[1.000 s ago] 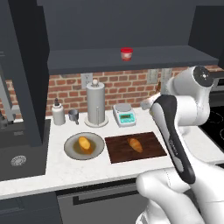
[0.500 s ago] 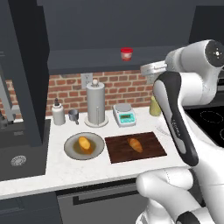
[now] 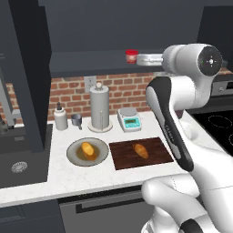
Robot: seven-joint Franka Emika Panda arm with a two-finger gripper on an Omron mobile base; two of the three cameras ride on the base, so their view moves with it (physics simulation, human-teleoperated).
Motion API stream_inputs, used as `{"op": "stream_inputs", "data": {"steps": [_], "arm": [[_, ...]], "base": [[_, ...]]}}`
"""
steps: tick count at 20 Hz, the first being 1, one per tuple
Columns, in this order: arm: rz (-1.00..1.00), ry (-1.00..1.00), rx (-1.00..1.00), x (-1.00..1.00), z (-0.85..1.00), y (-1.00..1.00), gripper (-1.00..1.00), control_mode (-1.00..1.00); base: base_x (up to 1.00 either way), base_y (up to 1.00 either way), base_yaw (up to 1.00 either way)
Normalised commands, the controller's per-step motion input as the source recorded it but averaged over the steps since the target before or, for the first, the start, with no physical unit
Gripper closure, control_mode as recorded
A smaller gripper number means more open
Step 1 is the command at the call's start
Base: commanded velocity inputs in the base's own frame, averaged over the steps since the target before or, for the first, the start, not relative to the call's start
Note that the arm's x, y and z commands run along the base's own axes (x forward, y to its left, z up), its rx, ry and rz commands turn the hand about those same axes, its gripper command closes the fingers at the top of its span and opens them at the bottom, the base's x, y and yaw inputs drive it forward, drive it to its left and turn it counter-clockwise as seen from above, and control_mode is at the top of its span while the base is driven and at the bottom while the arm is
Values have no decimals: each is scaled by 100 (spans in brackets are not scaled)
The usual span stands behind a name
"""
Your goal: From the different types of pastries on the counter, select a croissant and place it on the cutting board. Then retrieve a jar of jam from the cabinet and place it alongside the croissant on the cutting board.
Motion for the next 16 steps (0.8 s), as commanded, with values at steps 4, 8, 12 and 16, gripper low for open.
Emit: {"op": "stream_inputs", "data": {"steps": [4,8,12,16], "arm": [[0,-1,0,16,-4,0,-100,-100],[1,0,0,15,0,-8,-100,-100],[0,-1,0,0,0,0,-100,-100],[0,0,0,0,0,0,-100,-100]], "base": [[0,0,0],[0,0,0],[0,0,0],[0,0,0]]}}
